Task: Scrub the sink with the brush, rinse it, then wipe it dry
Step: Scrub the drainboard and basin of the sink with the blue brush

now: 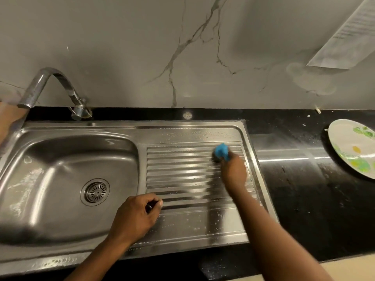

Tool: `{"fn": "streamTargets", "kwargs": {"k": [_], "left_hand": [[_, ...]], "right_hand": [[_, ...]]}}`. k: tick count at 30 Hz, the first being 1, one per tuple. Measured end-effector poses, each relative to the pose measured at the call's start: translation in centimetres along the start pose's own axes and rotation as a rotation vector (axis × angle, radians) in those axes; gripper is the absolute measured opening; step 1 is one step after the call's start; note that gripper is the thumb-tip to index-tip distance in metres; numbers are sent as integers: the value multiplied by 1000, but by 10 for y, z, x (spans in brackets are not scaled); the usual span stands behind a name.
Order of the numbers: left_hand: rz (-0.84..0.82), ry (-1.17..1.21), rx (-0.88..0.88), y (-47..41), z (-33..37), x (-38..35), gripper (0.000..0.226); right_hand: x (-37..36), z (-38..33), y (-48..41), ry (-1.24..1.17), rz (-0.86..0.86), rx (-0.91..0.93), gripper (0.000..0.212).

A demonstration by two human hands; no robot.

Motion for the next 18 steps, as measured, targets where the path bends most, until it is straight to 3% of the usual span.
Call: {"fn": "streamTargets", "kwargs": {"k": [3, 6, 8, 11, 15, 18], "left_hand": [[-5, -1, 16, -1, -1, 0, 9], [7, -30, 30, -2, 2, 2, 8], [16, -29, 25, -4, 3, 5, 7], [-1, -6, 16, -5, 1, 4, 7], [-21, -3, -2, -6, 4, 3, 7], [-14, -5, -7, -6, 6, 3, 7]], "right_hand": [[-72, -62, 48, -62, -153, 139, 20], [-122, -121, 84, 28, -332, 332, 50], [-125, -123, 84, 89, -362, 366, 57], [-93, -75, 58, 94, -286, 298, 49], [-6, 18, 9, 120, -85, 127, 20], [52, 71, -20, 136, 42, -58, 24]]}}
Point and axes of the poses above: each hand's wrist, its own y-axis away from the middle knuckle, its own x-axis out of the back of the hand, z = x × y, the point moved 7 cm from there along -y, towards the middle knuckle, and after that the axes turned 4 degrees about x, right-handed, at the moved point
